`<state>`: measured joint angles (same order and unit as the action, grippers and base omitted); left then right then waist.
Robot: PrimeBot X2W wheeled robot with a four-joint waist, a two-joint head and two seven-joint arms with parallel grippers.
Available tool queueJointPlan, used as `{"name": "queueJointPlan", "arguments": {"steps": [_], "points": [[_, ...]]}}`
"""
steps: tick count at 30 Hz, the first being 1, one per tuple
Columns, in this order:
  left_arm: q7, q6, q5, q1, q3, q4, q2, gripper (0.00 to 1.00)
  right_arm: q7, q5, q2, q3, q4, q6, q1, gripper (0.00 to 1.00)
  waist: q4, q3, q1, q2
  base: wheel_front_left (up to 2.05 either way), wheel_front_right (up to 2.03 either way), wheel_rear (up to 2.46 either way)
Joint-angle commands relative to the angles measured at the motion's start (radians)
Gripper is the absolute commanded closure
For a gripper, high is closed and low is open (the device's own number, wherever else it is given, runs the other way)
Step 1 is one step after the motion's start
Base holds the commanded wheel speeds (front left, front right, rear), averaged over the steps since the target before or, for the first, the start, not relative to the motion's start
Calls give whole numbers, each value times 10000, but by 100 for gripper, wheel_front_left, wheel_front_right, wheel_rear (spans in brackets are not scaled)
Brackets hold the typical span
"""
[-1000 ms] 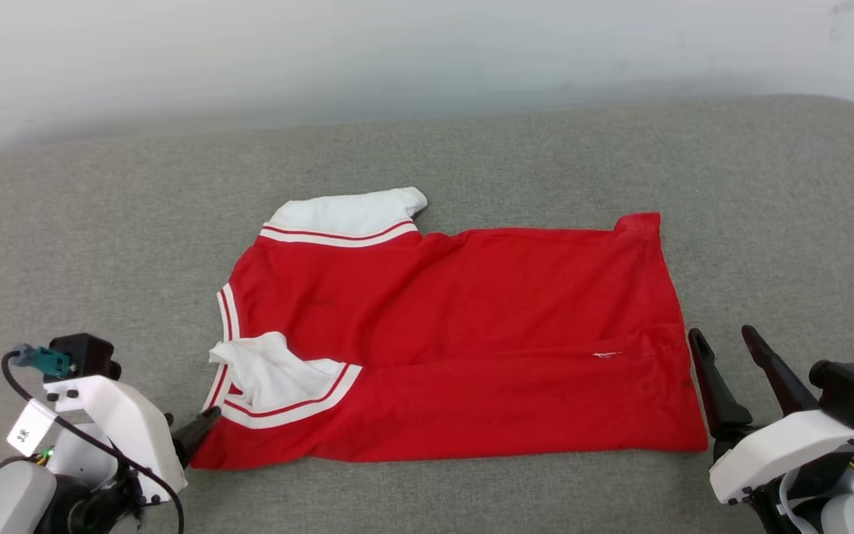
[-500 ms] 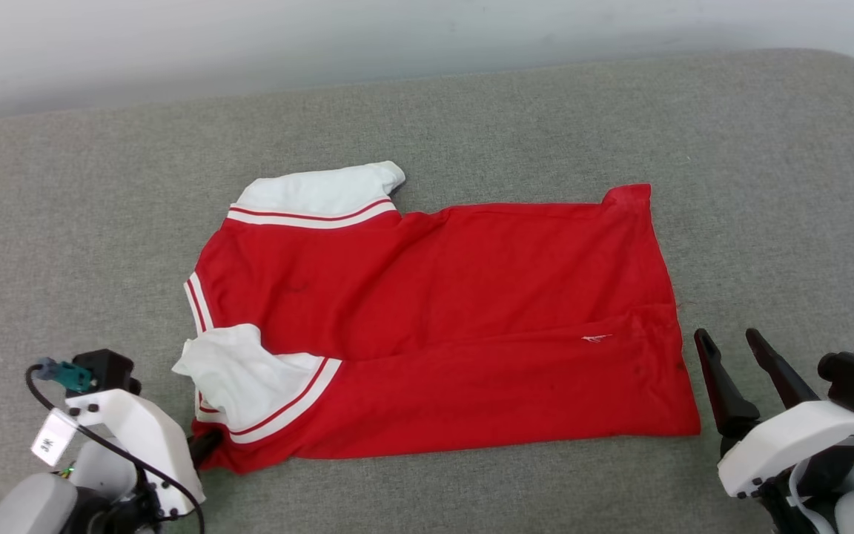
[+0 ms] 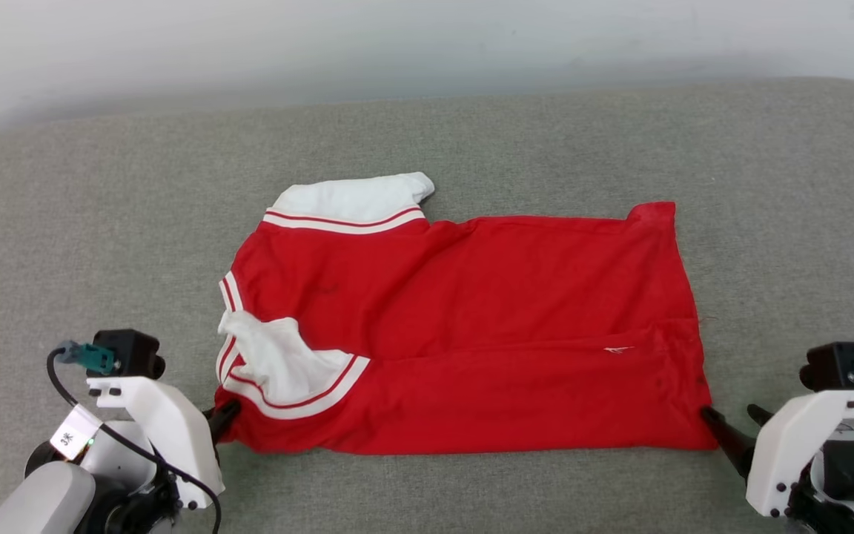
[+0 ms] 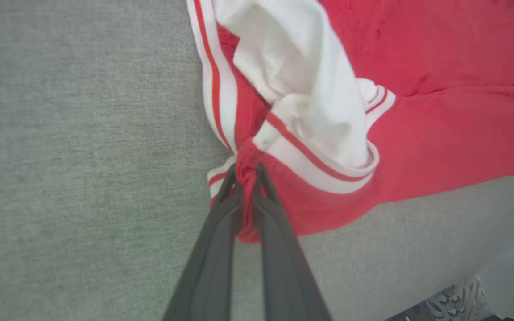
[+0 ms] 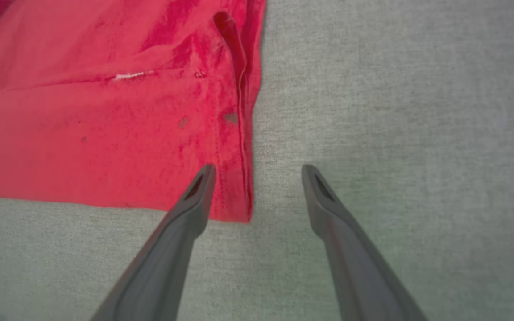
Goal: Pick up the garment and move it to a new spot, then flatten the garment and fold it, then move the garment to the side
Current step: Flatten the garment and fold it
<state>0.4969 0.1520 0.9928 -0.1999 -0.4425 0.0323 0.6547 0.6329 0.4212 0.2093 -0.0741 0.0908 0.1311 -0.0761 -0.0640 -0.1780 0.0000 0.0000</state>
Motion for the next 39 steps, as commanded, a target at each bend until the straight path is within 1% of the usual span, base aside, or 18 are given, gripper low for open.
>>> {"name": "queueJointPlan", "arguments": {"steps": [1, 5, 11, 12, 14, 20, 25, 30, 35, 39], "points": [[-62, 96, -126, -156, 8, -266, 52, 100, 325, -113, 51, 105, -56, -8, -278, 0, 128, -137, 0, 0, 0, 0, 0], [-9, 234, -294, -282, -75, -665, 52, 100, 635, -199, 15, 413, 359, -8, -664, 0, 283, -448, 0, 0, 0, 0, 0], [-17, 211, -353, -421, -201, -781, -114, 100, 1169, 66, -245, 891, 1336, -3, -896, 0, 481, -837, 0, 0, 0, 0, 0], [-42, 197, -334, -424, -203, -747, -140, 100, 1234, 154, -307, 931, 1438, -3, -885, 21, 493, -857, 0, 0, 0, 0, 0], [-82, 170, -293, -424, -183, -672, -180, 100, 1197, 185, -311, 968, 1477, 9, -942, 100, 507, -879, 0, 0, 0, 0, 0], [-362, 115, -268, -171, -102, -472, -176, 100, 1040, 108, -115, 963, 1228, -3, -1108, 100, 406, -620, 0, 0, 0, 0, 0], [-688, 123, -126, 269, 36, -370, -221, 100, 924, 75, 117, 1062, 887, -6, -925, 100, 356, -17, 0, 0, 0, 0, 0], [-883, 290, 89, 922, 171, -372, -194, 100, 958, -43, 232, 1117, 522, -6, -437, 100, 340, 704, 0, 0, 0, 0, 0], [-970, 620, 226, 1760, 300, -739, -13, 100, 1175, -40, 312, 1026, 93, -6, 181, 100, 396, 1280, 0, 0, 0, 0, 0], [-926, 867, 336, 2426, 358, -1089, 176, 100, 1410, 29, 285, 887, -343, -6, 799, 100, 485, 1527, 0, 0, 0, 0, 0]]}}
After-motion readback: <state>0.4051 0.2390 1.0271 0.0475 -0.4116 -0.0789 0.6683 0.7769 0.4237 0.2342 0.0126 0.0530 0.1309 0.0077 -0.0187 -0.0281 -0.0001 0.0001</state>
